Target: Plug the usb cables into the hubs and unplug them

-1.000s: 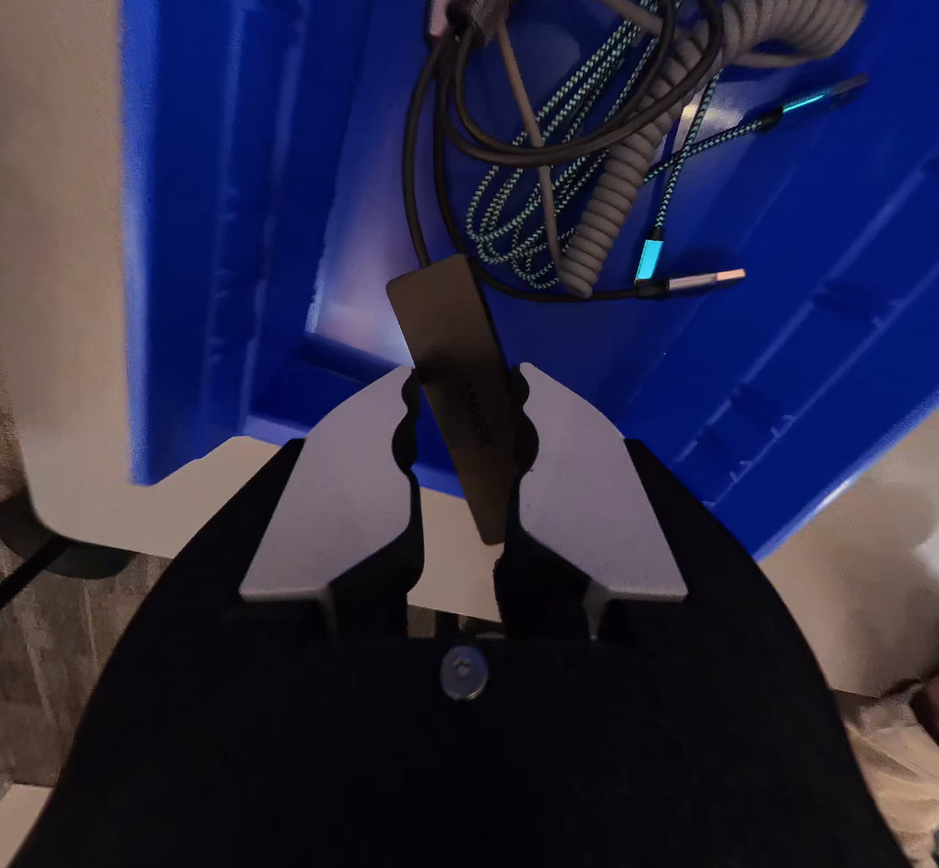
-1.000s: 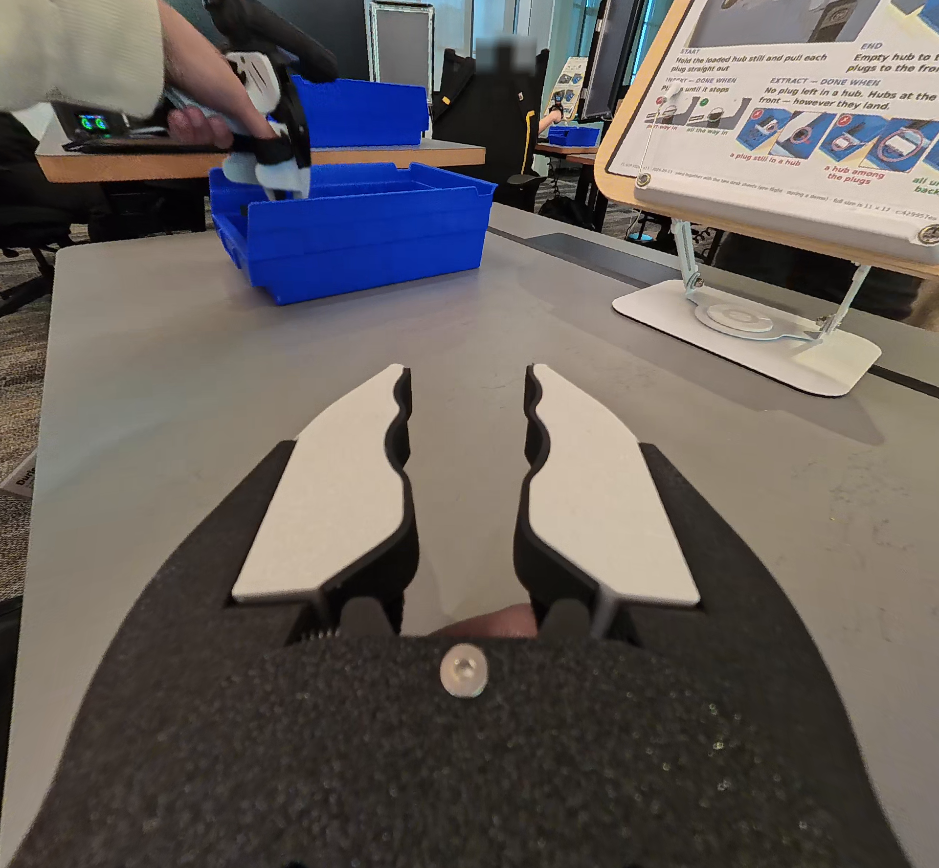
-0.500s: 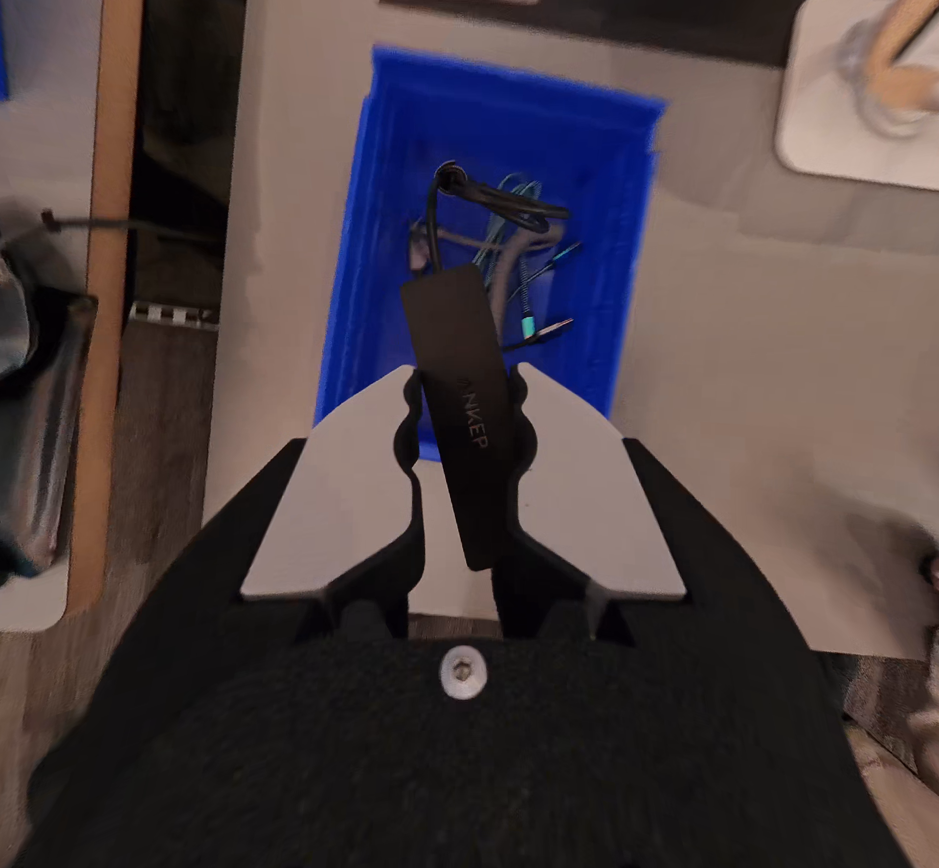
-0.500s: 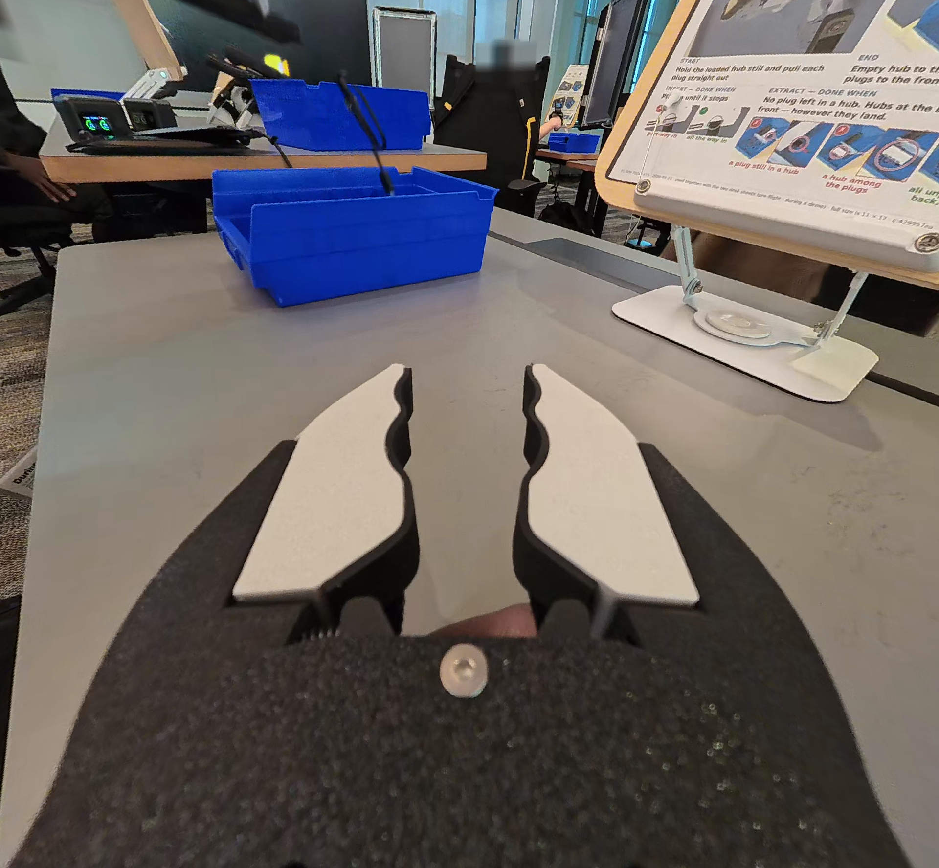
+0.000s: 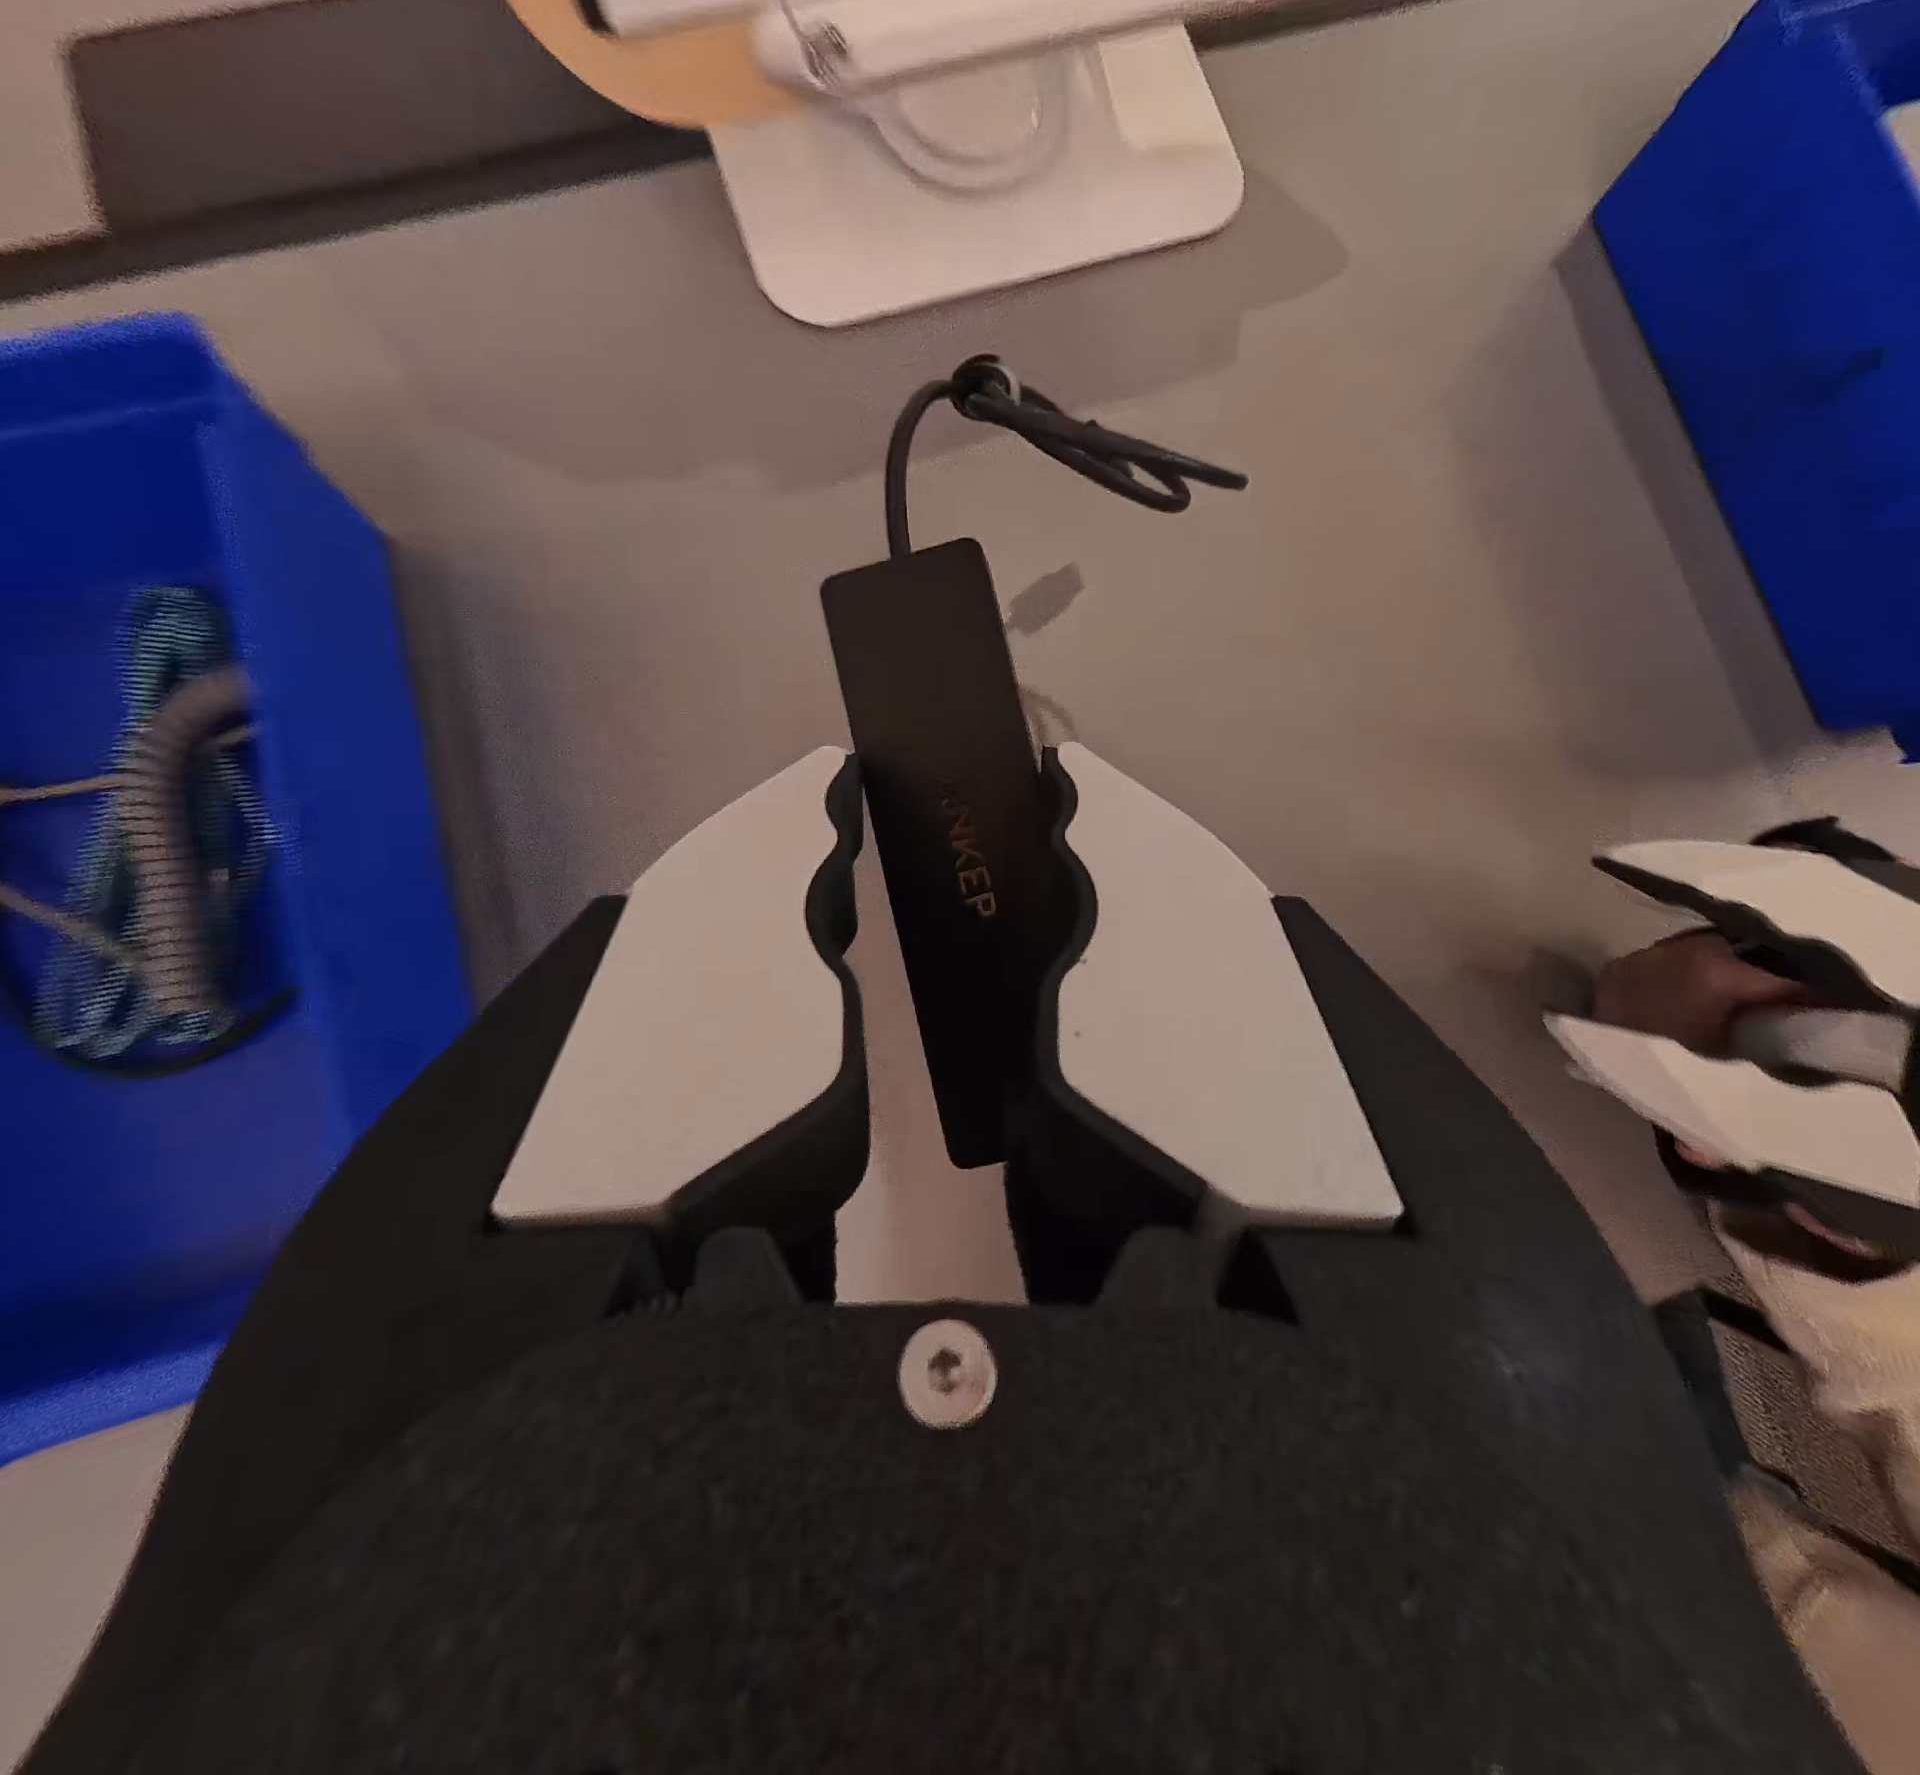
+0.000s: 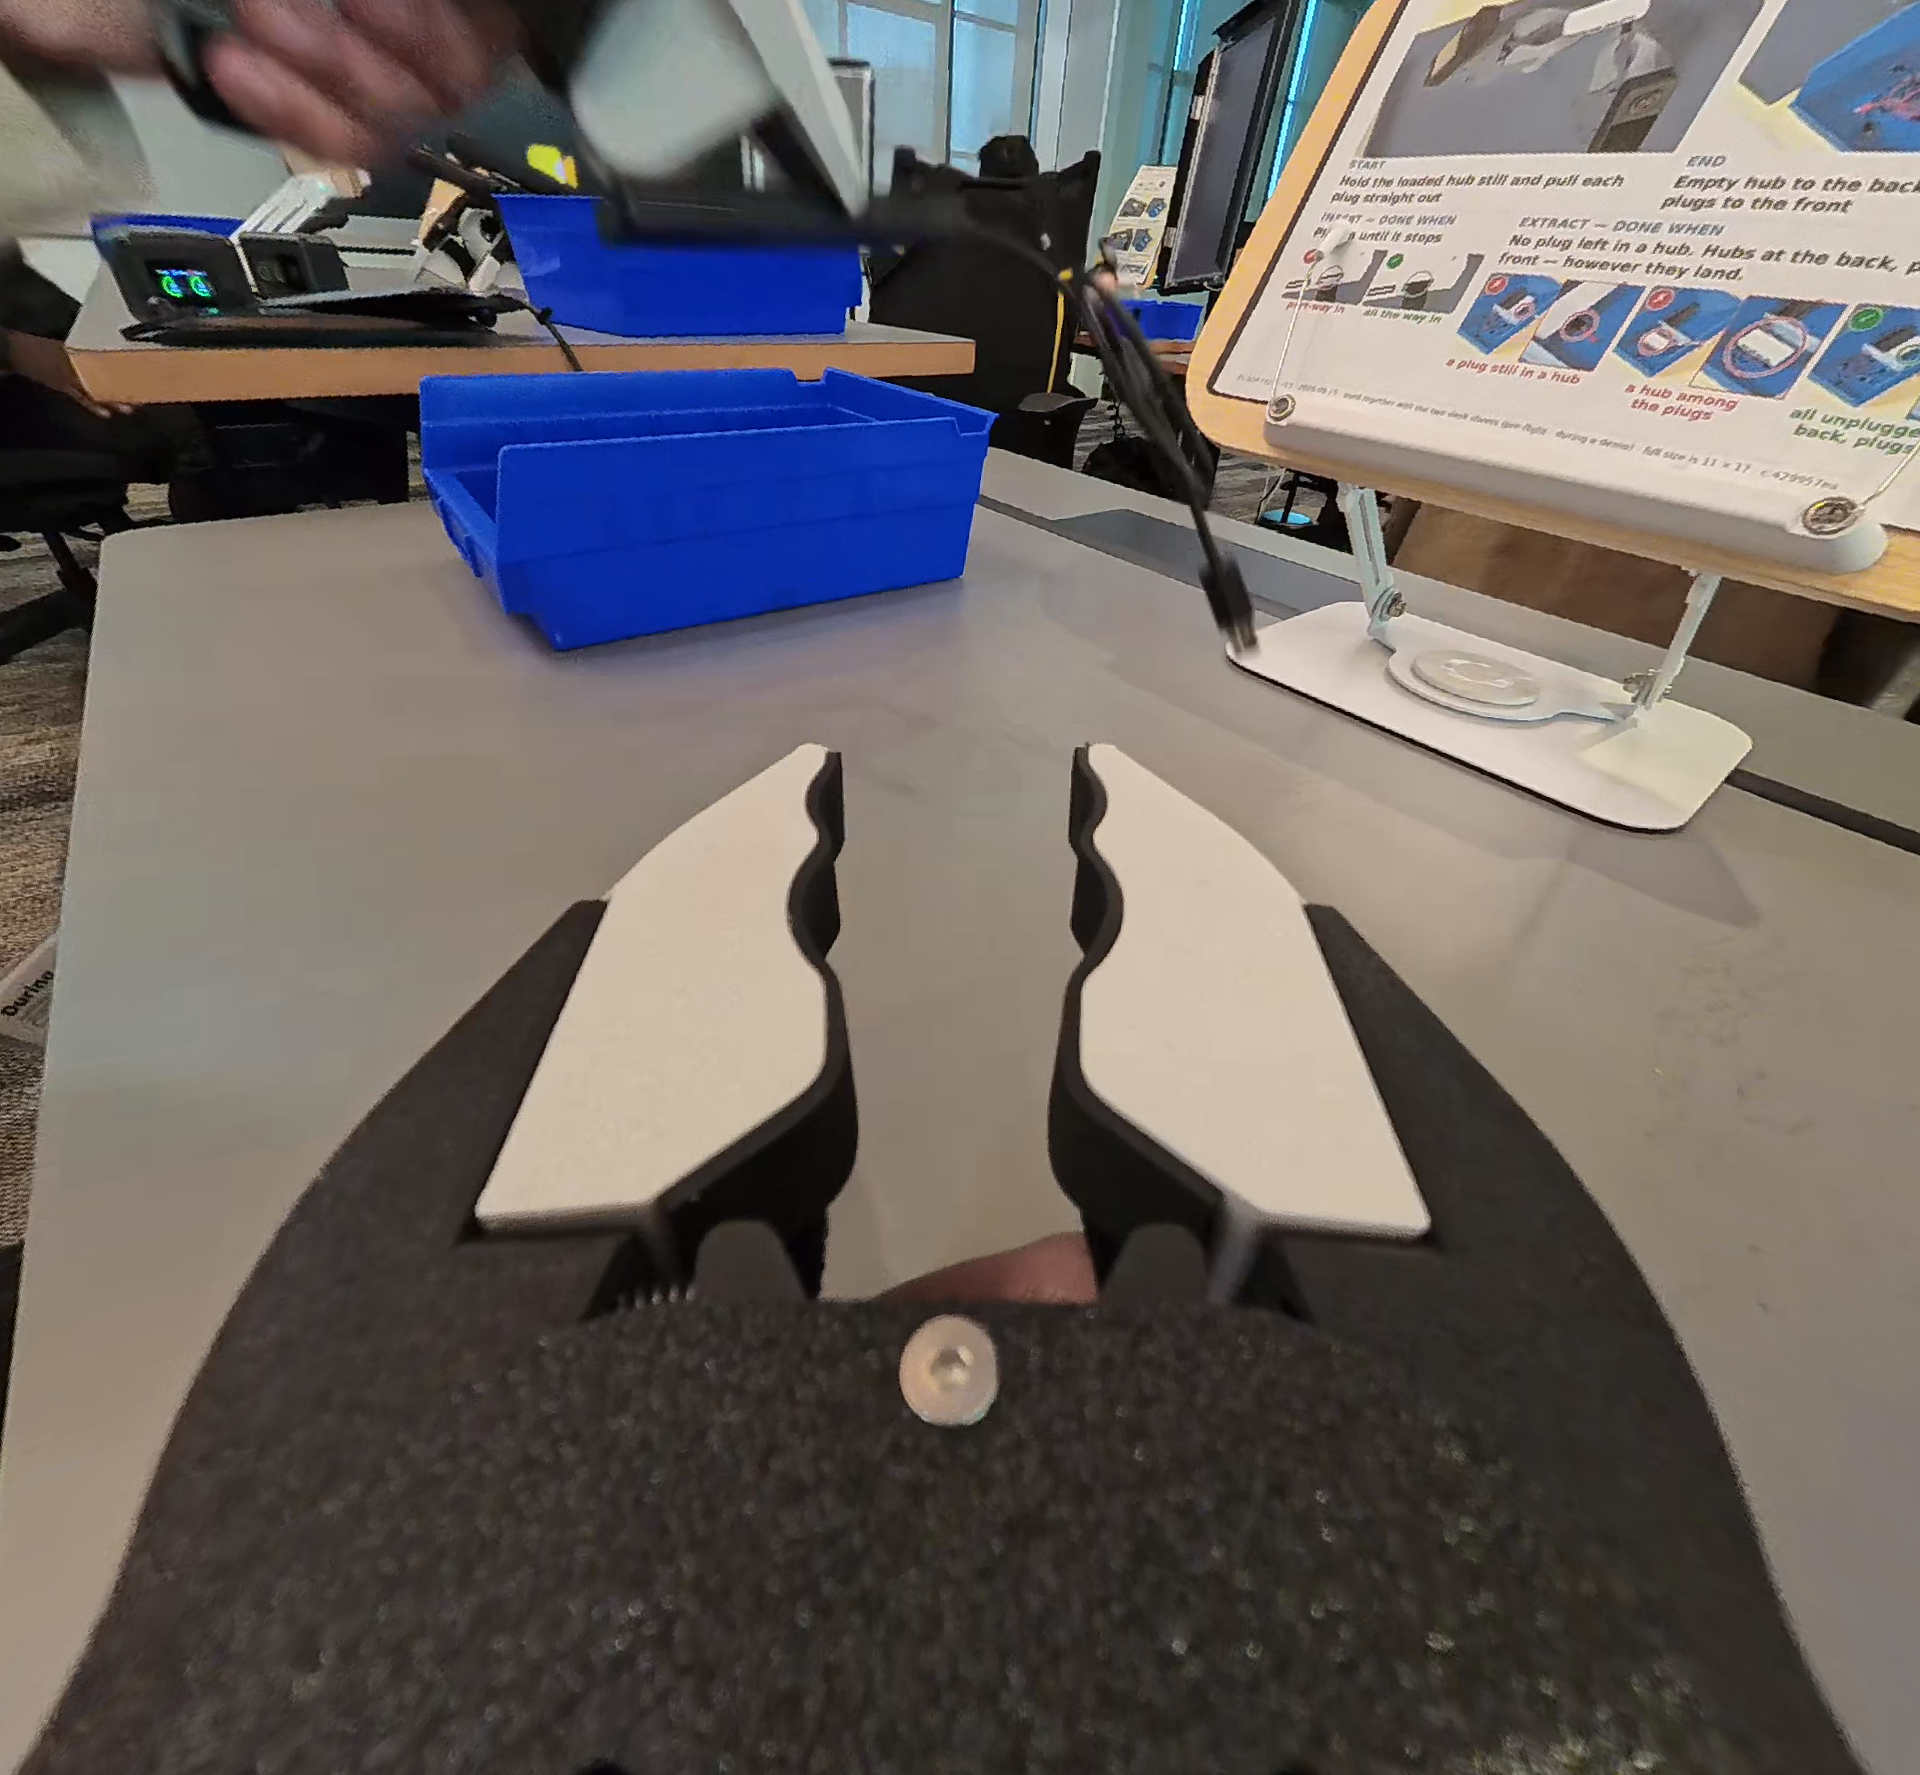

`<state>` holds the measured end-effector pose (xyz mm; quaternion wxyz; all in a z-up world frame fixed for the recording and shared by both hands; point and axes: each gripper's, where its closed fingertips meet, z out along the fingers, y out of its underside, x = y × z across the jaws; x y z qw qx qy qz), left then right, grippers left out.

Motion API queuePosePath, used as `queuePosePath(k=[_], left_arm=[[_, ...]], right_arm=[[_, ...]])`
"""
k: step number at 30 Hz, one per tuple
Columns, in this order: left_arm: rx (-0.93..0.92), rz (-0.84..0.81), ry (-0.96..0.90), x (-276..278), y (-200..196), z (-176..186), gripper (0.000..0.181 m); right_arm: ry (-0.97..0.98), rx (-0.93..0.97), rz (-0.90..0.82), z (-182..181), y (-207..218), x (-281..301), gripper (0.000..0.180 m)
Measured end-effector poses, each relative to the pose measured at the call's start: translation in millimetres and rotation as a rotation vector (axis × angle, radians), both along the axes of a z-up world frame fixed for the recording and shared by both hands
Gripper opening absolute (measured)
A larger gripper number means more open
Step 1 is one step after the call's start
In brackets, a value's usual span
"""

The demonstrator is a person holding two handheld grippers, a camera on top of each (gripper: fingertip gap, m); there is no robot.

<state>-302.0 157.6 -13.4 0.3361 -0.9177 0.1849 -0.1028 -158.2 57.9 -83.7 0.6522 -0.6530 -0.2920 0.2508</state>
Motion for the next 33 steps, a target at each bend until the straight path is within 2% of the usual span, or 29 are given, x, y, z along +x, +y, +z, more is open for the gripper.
queuePosePath(k=[3, 9, 13, 17, 19, 22, 27, 30, 33], left_arm=[[-0.043, 0.01, 0.012, 37.1, 6.5, -52.0, 0.032], [-0.095, 0.125, -0.033, 85.0, 6.9, -116.9, 0.032], [-0.114, 0.18, -0.043, 103.0, -1.7, -149.6, 0.032], [-0.12, 0.194, -0.027, 108.1, -7.9, -166.3, 0.033], [-0.107, 0.178, -0.038, 113.6, -11.6, -166.2, 0.033], [-0.099, 0.147, -0.07, 121.6, -20.2, -160.2, 0.06], [-0.116, -0.043, -0.269, 140.8, -57.6, -128.4, 0.062], [-0.035, -0.133, -0.302, 113.6, -79.0, -96.4, 0.061], [0.085, -0.123, -0.272, 46.8, -87.0, -63.7, 0.061]], right_arm=[[0.007, -0.003, -0.01, 0.1, -0.6, 5.1, 0.042], [0.031, -0.027, -0.061, -1.4, -1.8, 32.7, 0.042], [0.07, -0.062, -0.089, -2.1, -3.1, 54.0, 0.042], [0.094, -0.064, -0.104, -0.7, -3.1, 65.2, 0.042], [0.096, -0.059, -0.103, -0.2, -3.9, 65.2, 0.042], [0.086, -0.041, -0.102, 0.6, -5.8, 64.1, 0.042], [0.089, -0.031, -0.091, 1.8, -7.3, 63.4, 0.042], [0.087, -0.025, -0.089, 2.1, -7.7, 62.4, 0.042], [0.067, -0.018, -0.092, 1.0, -7.8, 60.4, 0.042]])
